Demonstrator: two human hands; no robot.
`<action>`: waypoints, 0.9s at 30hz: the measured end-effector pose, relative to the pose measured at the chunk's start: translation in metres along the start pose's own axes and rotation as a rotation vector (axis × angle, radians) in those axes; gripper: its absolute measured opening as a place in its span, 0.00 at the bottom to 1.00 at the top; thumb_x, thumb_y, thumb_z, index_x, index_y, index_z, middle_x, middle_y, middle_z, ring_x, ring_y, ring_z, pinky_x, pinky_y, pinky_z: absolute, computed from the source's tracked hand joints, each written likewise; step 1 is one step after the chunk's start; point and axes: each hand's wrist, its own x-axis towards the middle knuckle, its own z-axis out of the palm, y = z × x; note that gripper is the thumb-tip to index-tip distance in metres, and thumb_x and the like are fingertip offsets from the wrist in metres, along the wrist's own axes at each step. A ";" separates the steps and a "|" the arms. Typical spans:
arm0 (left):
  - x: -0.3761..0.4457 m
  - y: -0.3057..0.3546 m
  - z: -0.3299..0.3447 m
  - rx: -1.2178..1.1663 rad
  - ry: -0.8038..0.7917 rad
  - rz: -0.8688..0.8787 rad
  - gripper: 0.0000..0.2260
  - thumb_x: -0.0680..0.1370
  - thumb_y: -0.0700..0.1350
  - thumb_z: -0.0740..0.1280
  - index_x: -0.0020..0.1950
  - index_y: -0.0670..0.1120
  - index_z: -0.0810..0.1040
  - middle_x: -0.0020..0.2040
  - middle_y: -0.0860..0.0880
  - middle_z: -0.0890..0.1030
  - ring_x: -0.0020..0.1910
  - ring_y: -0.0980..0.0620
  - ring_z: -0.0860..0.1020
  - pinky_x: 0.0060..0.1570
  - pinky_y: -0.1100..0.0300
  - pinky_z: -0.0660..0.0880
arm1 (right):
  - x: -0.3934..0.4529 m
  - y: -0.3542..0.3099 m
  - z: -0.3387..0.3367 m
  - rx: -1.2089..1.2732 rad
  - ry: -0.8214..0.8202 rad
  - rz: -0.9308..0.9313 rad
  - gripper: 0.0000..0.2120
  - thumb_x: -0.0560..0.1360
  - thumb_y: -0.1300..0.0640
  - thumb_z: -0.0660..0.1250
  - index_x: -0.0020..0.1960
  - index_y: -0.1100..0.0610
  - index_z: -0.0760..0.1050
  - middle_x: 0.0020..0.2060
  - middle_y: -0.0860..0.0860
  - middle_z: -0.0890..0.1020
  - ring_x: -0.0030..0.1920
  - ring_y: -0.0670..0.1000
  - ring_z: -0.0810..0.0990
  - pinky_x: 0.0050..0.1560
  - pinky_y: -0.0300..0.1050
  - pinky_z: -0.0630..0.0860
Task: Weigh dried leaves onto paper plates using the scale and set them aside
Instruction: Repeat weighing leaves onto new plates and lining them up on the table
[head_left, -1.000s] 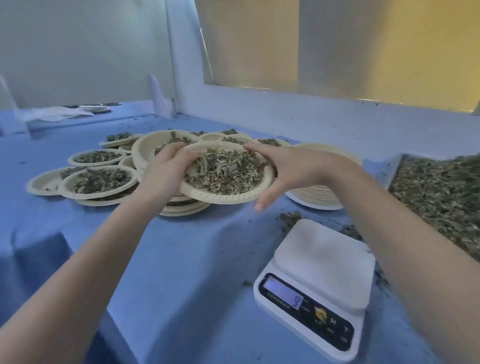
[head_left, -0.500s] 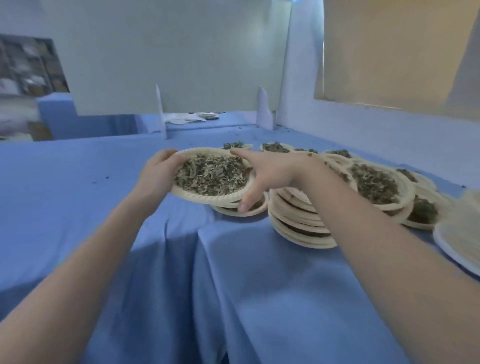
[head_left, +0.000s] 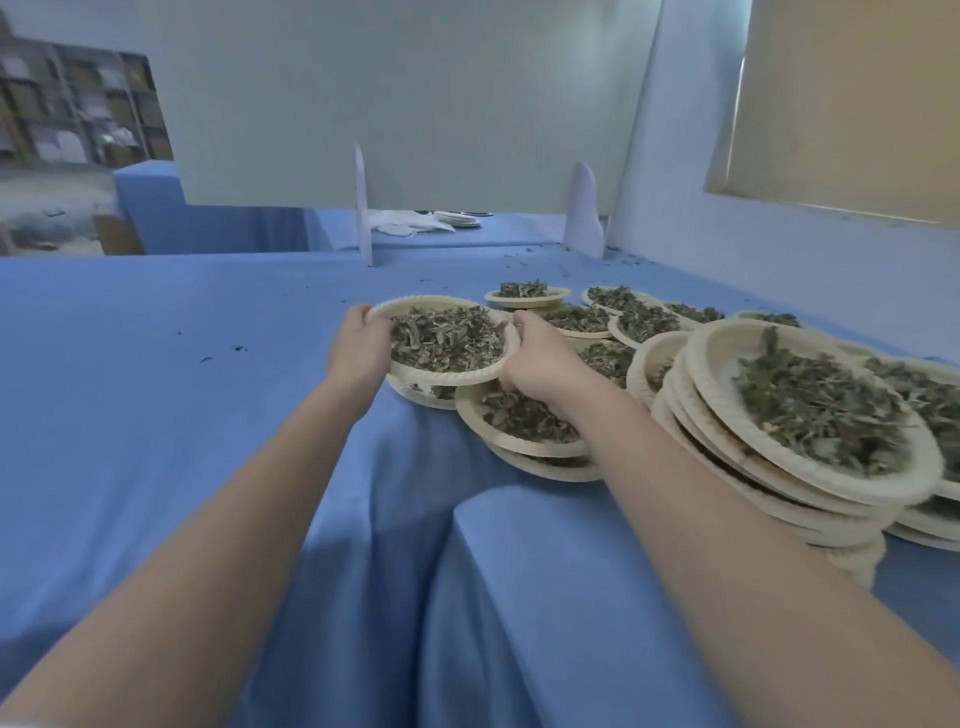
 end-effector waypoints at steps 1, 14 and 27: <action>0.004 -0.005 -0.003 0.014 0.051 -0.001 0.14 0.79 0.43 0.56 0.63 0.48 0.71 0.52 0.49 0.74 0.50 0.48 0.71 0.47 0.57 0.66 | 0.007 -0.002 0.008 -0.010 0.005 -0.021 0.25 0.78 0.65 0.56 0.74 0.57 0.58 0.62 0.57 0.73 0.55 0.55 0.74 0.49 0.49 0.73; -0.015 -0.064 -0.090 0.537 0.237 -0.109 0.16 0.80 0.43 0.51 0.65 0.42 0.69 0.64 0.38 0.74 0.63 0.39 0.70 0.58 0.52 0.65 | 0.007 -0.038 0.101 -0.211 -0.260 -0.136 0.29 0.75 0.66 0.59 0.74 0.61 0.54 0.64 0.62 0.71 0.60 0.60 0.73 0.50 0.46 0.71; -0.073 0.002 -0.064 0.639 0.079 0.037 0.21 0.79 0.44 0.56 0.72 0.41 0.64 0.71 0.39 0.66 0.69 0.40 0.62 0.66 0.52 0.58 | -0.048 -0.064 0.050 -0.255 -0.186 -0.168 0.27 0.76 0.65 0.58 0.73 0.63 0.54 0.66 0.61 0.70 0.64 0.60 0.70 0.52 0.46 0.69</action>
